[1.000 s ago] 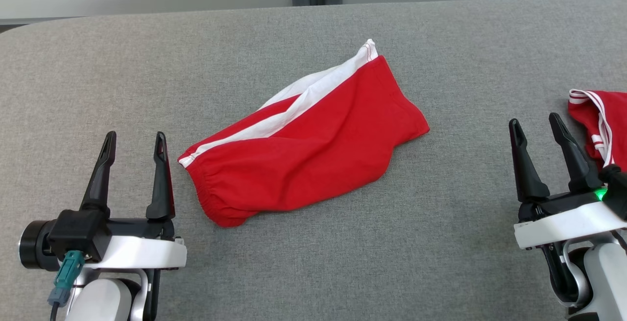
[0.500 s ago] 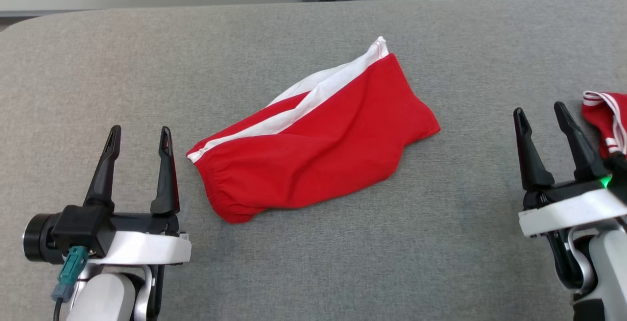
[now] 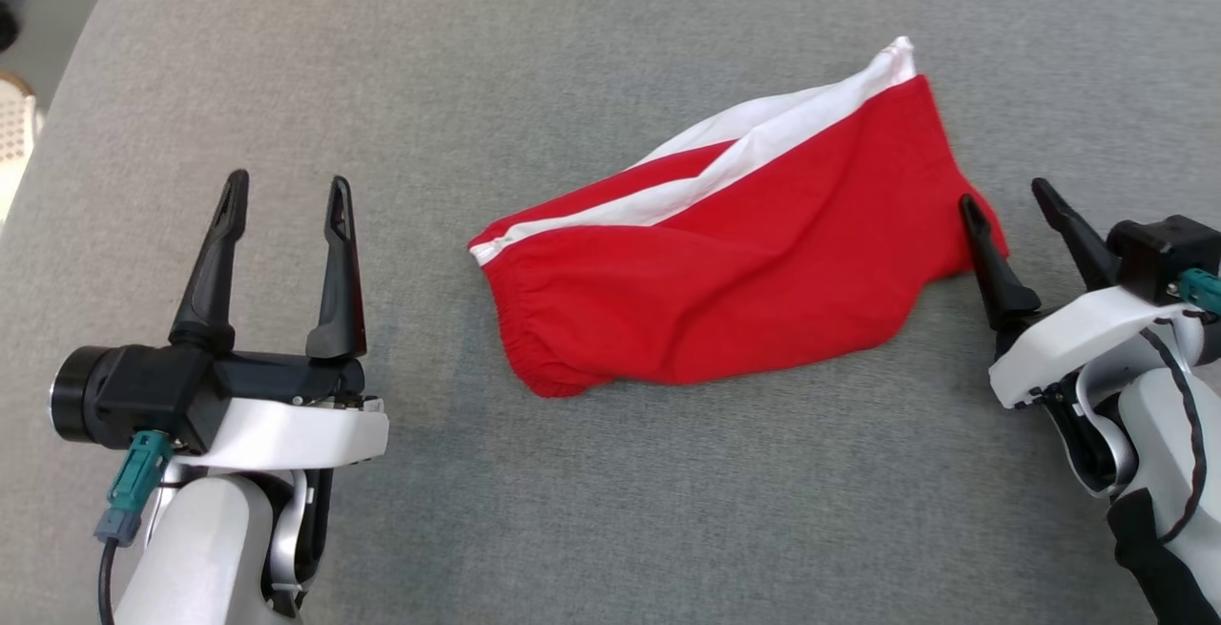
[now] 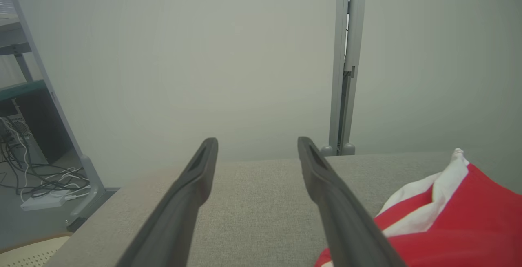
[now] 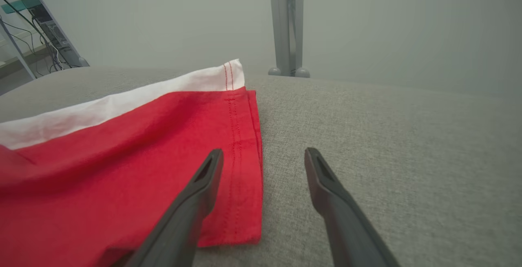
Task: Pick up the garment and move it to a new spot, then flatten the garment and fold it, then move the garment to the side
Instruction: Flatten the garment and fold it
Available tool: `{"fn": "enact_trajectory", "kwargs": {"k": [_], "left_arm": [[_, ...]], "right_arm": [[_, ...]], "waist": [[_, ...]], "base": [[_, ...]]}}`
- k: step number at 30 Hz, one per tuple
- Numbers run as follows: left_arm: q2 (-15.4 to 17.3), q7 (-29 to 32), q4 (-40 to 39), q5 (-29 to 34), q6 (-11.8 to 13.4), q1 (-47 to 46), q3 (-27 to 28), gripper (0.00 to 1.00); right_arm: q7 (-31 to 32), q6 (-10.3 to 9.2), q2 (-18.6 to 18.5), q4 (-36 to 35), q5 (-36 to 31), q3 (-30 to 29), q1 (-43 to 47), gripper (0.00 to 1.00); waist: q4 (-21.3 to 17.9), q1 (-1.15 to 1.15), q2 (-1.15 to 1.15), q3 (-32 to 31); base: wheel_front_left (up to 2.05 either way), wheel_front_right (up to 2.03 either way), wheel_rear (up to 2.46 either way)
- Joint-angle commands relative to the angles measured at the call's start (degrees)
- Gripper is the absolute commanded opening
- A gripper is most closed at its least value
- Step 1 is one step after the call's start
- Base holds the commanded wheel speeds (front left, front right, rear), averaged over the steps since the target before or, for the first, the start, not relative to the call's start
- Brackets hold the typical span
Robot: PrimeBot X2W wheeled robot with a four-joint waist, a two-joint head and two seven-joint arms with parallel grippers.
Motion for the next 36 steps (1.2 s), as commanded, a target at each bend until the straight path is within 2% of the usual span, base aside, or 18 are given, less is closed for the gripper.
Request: {"fn": "enact_trajectory", "kwargs": {"k": [1,6,9,10,11,12,18,23,29,36], "left_arm": [[-0.51,-0.19,0.06,0.49,-0.59,-0.94,0.37,1.00],[-1.55,-0.19,0.28,1.30,-1.64,-1.46,1.46,1.00],[-2.04,-0.19,0.38,1.55,-2.04,-1.38,1.89,1.00],[-2.24,-0.19,0.43,1.84,-2.22,-1.38,2.10,1.00],[-2.42,-0.19,0.47,2.02,-2.49,-1.39,2.28,1.00],[-2.58,-0.19,0.54,2.14,-2.56,-1.39,2.44,1.00],[-3.09,-0.19,0.29,3.14,-3.67,-1.27,3.56,1.00],[-2.86,-0.19,0.03,3.98,-4.47,-0.98,4.29,1.00],[-2.44,-0.20,0.26,4.46,-5.00,-0.22,4.72,1.00],[-1.75,-0.19,0.17,4.59,-4.84,1.45,5.11,1.00]], "right_arm": [[0.06,0.01,-0.15,1.76,0.88,0.63,-1.12,1.00],[1.13,0.02,0.78,7.85,4.33,4.72,-3.13,1.00],[1.93,0.03,1.25,9.23,6.13,6.44,-3.49,1.00],[2.15,0.08,1.38,9.71,6.96,7.29,-3.52,0.63],[2.10,0.08,1.43,9.97,7.73,8.03,-3.75,0.39],[2.30,0.08,1.63,10.21,8.91,8.69,-3.73,0.00],[-0.31,0.07,1.34,8.03,13.71,10.42,-3.06,0.00],[-2.47,0.01,0.97,3.63,16.82,9.15,-0.23,0.00],[-3.23,0.01,2.43,-2.24,19.28,3.90,7.86,0.00],[-3.25,0.01,6.79,-11.08,17.15,-4.05,17.63,0.00]], "waist": [[1.68,0.00,0.00,1.36],[2.66,0.00,0.00,1.85],[2.63,0.00,0.00,1.92],[2.53,0.00,0.00,1.92],[2.37,0.00,0.00,1.89],[2.16,0.00,0.00,1.81],[-0.08,0.00,0.00,1.35],[-3.09,0.00,0.00,0.86],[-6.99,0.00,0.00,-0.09],[-11.15,0.00,0.00,-1.25]], "base": [[0.00,0.00,0.00],[0.00,0.00,0.00],[0.00,0.00,0.00],[0.00,0.00,0.00],[0.00,0.00,0.00],[0.00,0.00,0.00],[0.00,0.00,0.00],[0.00,0.00,0.00],[0.00,0.00,0.00],[0.00,0.00,0.00]]}}
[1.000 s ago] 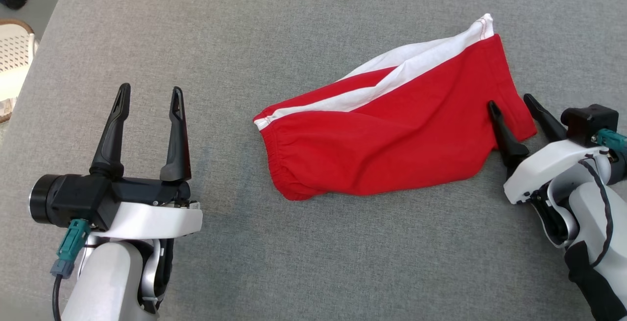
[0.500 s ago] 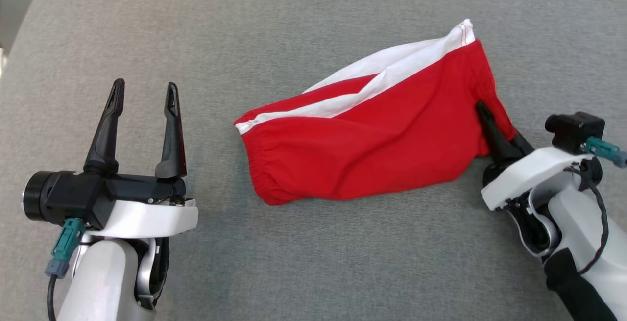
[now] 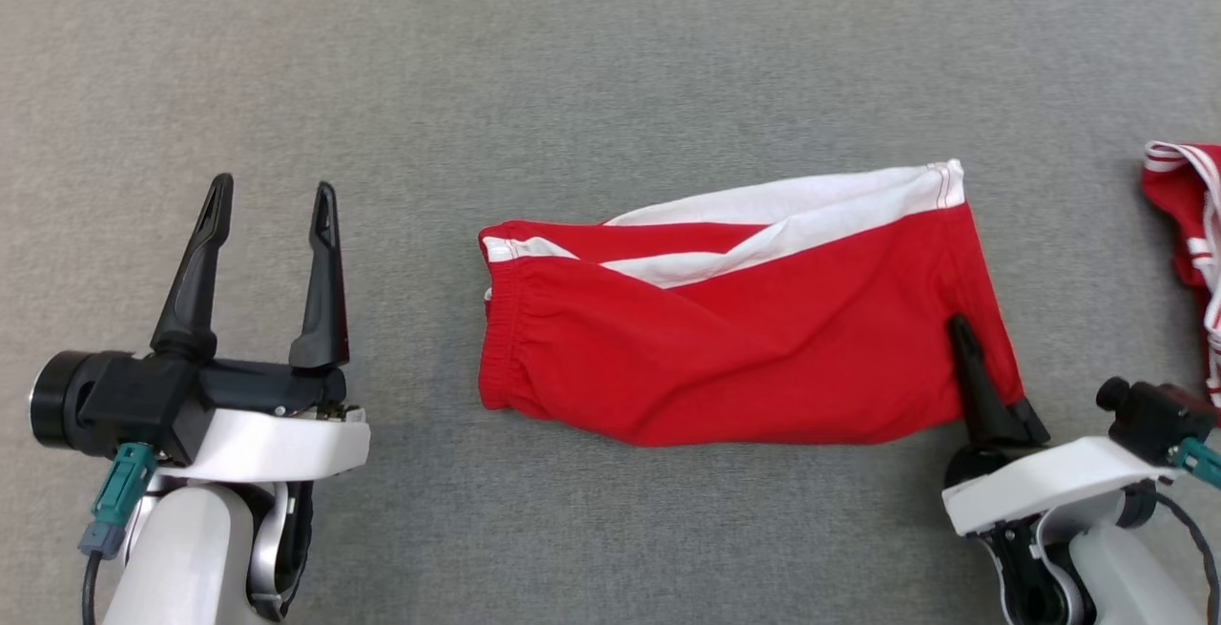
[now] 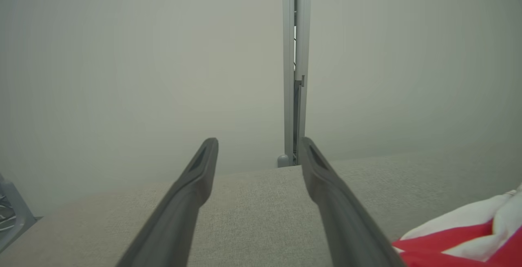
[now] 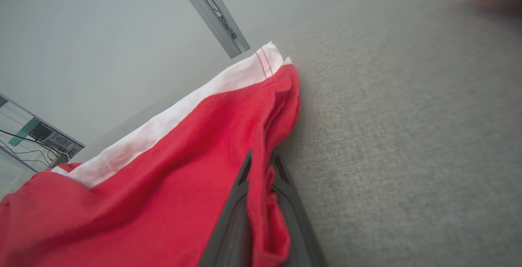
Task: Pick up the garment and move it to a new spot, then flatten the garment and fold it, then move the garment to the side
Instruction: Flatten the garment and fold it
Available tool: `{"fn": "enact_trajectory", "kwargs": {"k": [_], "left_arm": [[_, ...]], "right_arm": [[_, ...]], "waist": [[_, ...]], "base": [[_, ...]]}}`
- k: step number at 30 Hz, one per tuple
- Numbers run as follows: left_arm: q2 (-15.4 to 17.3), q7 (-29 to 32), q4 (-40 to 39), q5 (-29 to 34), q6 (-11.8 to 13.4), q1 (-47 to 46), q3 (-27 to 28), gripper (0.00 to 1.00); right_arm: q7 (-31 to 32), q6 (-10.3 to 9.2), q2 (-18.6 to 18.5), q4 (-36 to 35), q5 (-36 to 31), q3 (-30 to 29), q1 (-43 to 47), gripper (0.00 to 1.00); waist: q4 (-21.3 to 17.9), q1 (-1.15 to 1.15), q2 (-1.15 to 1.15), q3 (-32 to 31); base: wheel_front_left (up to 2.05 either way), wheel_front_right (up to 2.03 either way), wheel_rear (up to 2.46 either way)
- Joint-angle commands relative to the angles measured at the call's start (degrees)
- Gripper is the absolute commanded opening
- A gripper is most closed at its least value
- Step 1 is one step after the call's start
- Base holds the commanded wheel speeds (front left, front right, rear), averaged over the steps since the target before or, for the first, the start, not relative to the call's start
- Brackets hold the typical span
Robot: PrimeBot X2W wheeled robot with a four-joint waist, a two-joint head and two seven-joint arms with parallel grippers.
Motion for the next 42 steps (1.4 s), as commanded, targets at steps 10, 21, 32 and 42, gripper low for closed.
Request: {"fn": "enact_trajectory", "kwargs": {"k": [10,21,32,42], "left_arm": [[1.30,0.75,-0.47,-0.04,0.32,1.07,-0.18,1.00],[1.08,0.95,-0.89,-0.44,0.49,0.29,-0.99,1.00],[-0.02,0.48,0.14,-0.88,0.03,-0.91,-2.59,1.00],[-0.83,0.04,1.52,-0.97,-0.19,-1.40,-3.34,1.00]], "right_arm": [[-0.05,0.00,2.39,-3.20,-2.73,-3.47,3.36,0.00],[-0.05,0.01,5.12,-13.88,-8.00,1.43,-1.69,0.00],[3.29,0.01,7.14,-11.46,-7.51,22.20,-10.18,0.00],[0.74,0.01,8.14,0.37,-3.32,33.55,-16.20,1.00]], "waist": [[-3.37,0.00,0.00,-1.36],[-2.56,0.00,0.00,-1.27],[0.89,0.00,0.00,-0.65],[2.63,0.00,0.00,0.38]], "base": [[0.00,0.00,0.00],[0.00,0.00,0.00],[0.00,0.00,0.00],[0.00,0.00,0.00]]}}
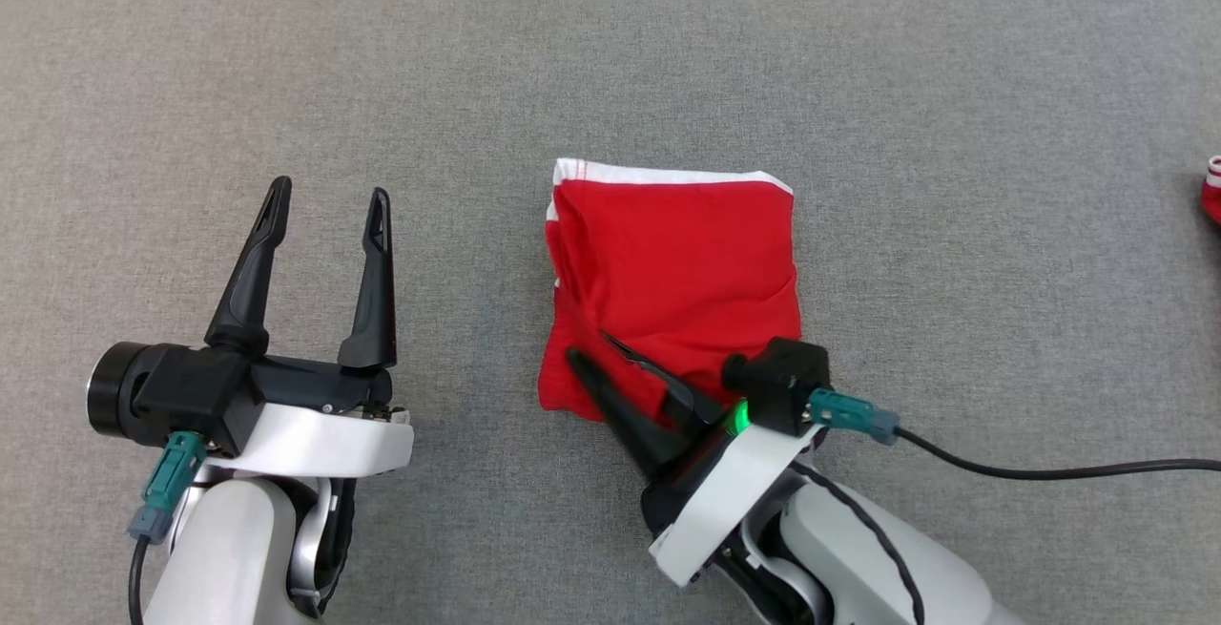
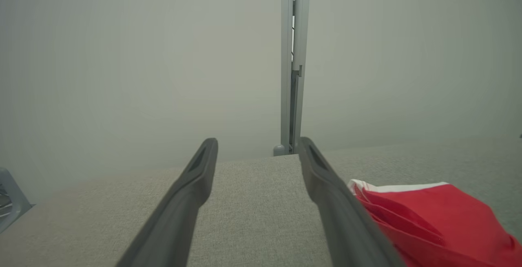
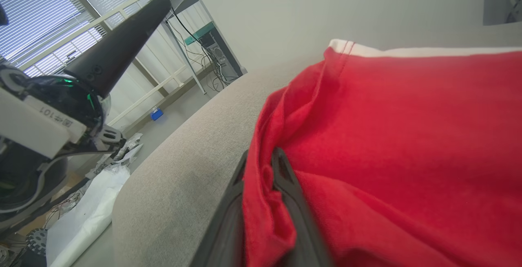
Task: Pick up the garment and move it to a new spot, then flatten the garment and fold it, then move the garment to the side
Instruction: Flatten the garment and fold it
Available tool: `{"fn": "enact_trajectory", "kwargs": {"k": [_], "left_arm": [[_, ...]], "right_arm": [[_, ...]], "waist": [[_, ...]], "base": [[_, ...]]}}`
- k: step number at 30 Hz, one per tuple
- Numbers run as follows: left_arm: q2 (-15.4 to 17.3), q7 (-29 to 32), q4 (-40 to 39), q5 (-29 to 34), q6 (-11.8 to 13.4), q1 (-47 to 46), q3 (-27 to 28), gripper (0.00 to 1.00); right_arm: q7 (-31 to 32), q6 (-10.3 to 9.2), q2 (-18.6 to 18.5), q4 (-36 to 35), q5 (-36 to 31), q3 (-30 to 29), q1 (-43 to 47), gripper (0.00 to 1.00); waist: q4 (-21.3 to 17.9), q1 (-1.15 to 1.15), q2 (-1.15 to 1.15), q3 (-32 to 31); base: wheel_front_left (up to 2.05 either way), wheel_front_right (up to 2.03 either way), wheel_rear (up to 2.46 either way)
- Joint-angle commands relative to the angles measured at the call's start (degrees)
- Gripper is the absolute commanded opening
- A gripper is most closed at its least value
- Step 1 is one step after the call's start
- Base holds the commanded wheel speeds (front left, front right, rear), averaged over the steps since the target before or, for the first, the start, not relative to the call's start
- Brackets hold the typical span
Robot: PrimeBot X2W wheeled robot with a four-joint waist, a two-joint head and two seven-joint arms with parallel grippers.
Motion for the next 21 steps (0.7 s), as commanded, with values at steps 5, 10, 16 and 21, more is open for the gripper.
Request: {"fn": "enact_trajectory", "kwargs": {"k": [5,10,16,21], "left_arm": [[0.04,-0.36,0.57,0.01,-0.28,-1.13,0.20,1.00],[0.06,-0.41,0.80,-0.11,-0.35,-1.01,0.44,1.00],[0.34,-0.43,0.83,-0.22,-0.10,-0.27,1.01,1.00],[0.75,-0.45,0.31,-0.13,0.19,0.37,1.68,1.00]], "right_arm": [[-1.08,0.03,-0.01,0.51,1.21,5.23,-2.25,1.00],[-1.26,0.03,0.04,-1.06,0.97,8.81,-1.93,1.00],[-1.40,0.03,-1.35,-4.99,0.55,8.87,-0.02,1.00],[-1.50,0.03,-3.60,-9.82,-2.41,1.20,2.67,1.00]], "waist": [[-0.29,0.00,0.00,0.07],[-0.85,0.00,0.00,-0.32],[-1.81,0.00,0.00,-1.26],[-2.67,0.00,0.00,-2.12]], "base": [[0.00,0.00,0.00],[0.00,0.00,0.00],[0.00,0.00,0.00],[0.00,0.00,0.00]]}}
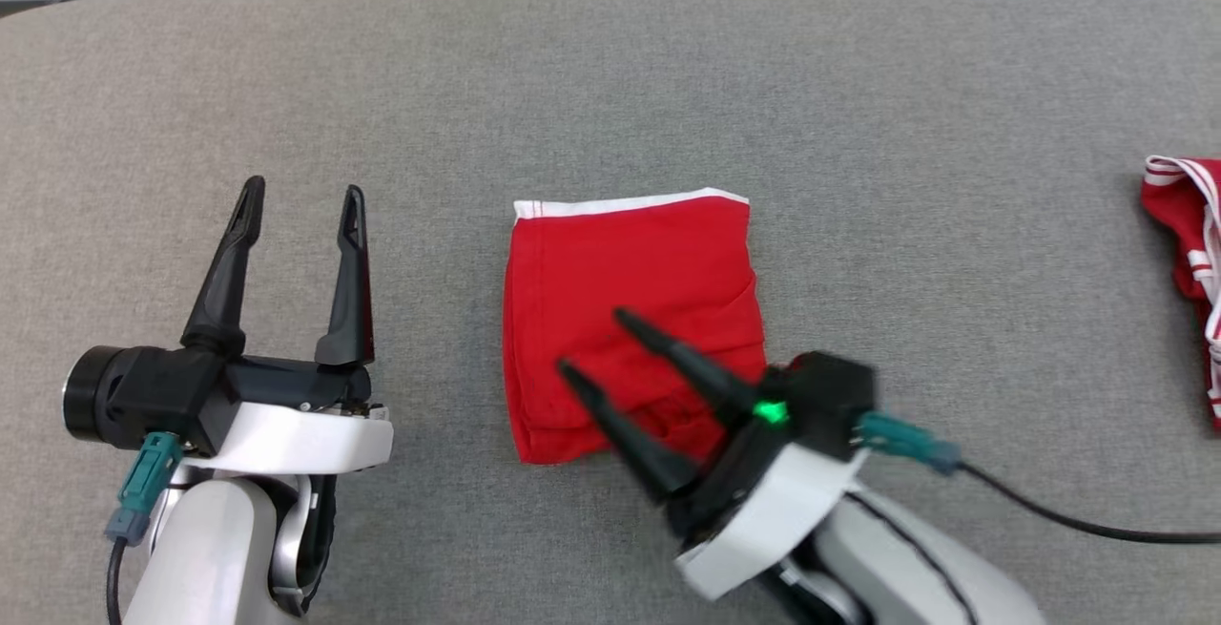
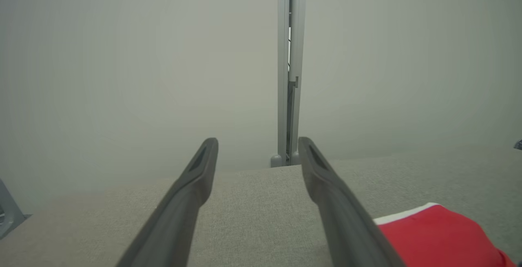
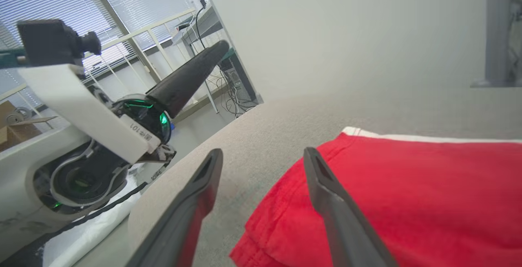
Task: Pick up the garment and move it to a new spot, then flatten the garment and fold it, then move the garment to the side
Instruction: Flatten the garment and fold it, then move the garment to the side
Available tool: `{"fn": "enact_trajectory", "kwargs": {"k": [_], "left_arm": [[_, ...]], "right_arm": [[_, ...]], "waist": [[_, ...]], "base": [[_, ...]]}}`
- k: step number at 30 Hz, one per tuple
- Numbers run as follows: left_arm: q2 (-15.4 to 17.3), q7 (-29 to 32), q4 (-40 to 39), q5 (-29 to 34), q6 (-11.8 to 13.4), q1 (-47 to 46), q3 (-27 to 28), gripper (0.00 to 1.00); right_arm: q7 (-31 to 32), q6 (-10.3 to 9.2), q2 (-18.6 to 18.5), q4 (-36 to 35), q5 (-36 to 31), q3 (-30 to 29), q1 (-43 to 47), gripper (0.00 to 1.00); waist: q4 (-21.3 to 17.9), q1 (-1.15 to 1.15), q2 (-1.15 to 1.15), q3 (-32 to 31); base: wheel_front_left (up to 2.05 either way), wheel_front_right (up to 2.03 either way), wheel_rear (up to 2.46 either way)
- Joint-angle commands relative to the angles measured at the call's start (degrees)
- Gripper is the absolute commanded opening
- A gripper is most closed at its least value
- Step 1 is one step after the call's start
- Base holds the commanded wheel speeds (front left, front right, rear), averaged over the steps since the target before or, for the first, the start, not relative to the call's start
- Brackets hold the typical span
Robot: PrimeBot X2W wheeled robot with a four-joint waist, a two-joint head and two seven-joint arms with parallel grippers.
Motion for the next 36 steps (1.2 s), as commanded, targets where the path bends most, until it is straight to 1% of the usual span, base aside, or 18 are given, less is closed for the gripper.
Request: {"fn": "enact_trajectory", "kwargs": {"k": [1,7,12,15,18,22,25,31,36], "left_arm": [[0.53,-0.21,-0.26,0.00,0.30,0.58,0.41,1.00],[1.01,-0.21,-1.28,0.56,1.50,2.15,1.63,1.00],[1.28,-0.22,-1.68,0.82,2.15,3.78,2.00,1.00],[1.60,0.03,-1.95,1.15,2.47,4.58,1.72,1.00],[2.13,0.56,-2.30,1.52,2.81,5.97,1.44,1.00],[2.84,1.66,-3.19,1.90,3.13,7.96,1.19,1.00],[3.00,2.21,-3.73,2.13,3.57,9.40,1.00,1.00],[3.02,3.03,-4.61,2.18,4.08,10.31,0.52,1.00],[2.95,3.30,-4.80,2.12,4.13,9.98,0.04,1.00]], "right_arm": [[-0.35,0.03,-1.12,-1.85,-2.13,-3.14,1.56,1.00],[-0.38,0.03,-2.93,-8.50,-8.81,-19.69,8.14,1.00],[-0.38,0.03,-3.33,-10.28,-13.29,-32.81,12.57,1.00],[0.33,0.03,-3.68,-10.16,-15.92,-38.88,14.82,1.00],[1.49,0.03,-3.99,-10.10,-17.92,-43.39,17.02,1.00],[3.19,0.03,-4.22,-10.31,-19.81,-47.70,20.17,1.00],[4.42,0.03,-4.24,-11.02,-20.68,-49.60,22.02,1.00],[5.97,0.03,-3.78,-12.87,-21.64,-50.68,23.85,1.00],[6.48,0.03,-3.53,-13.67,-21.37,-50.99,23.66,1.00]], "waist": [[-0.56,0.00,0.00,-0.54],[-1.93,0.00,0.00,-2.33],[-2.33,0.00,0.00,-4.16],[-2.41,0.00,0.00,-5.03],[-2.50,0.00,0.00,-5.81],[-2.54,0.00,0.00,-6.69],[-2.57,0.00,0.00,-7.09],[-2.46,0.00,0.00,-7.12],[-2.31,0.00,0.00,-7.21]], "base": [[0.00,0.00,0.00],[0.00,0.00,0.00],[0.00,0.00,0.00],[0.00,0.00,0.00],[0.00,0.00,0.00],[0.00,0.00,0.00],[0.00,0.00,0.00],[0.00,0.00,0.00],[0.00,0.00,0.00]]}}
